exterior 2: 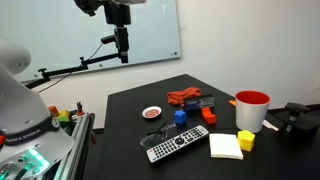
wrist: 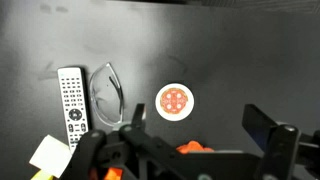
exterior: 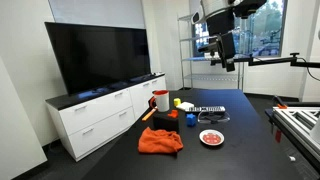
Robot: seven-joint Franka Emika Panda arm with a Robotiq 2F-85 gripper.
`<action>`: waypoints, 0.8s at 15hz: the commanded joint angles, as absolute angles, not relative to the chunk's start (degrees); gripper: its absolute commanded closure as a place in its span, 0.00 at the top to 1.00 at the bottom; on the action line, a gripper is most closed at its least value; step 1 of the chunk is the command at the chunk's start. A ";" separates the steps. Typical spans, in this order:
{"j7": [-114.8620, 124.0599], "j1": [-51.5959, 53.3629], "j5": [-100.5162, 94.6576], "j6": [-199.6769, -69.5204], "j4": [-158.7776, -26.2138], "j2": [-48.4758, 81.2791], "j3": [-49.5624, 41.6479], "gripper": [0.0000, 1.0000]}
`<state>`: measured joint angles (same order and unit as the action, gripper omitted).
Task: Put the blue object inside the mug
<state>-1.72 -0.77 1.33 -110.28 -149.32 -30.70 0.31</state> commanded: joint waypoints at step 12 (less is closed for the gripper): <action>-1.57 -0.43 1.15 -110.07 -146.51 -32.00 -0.01 1.00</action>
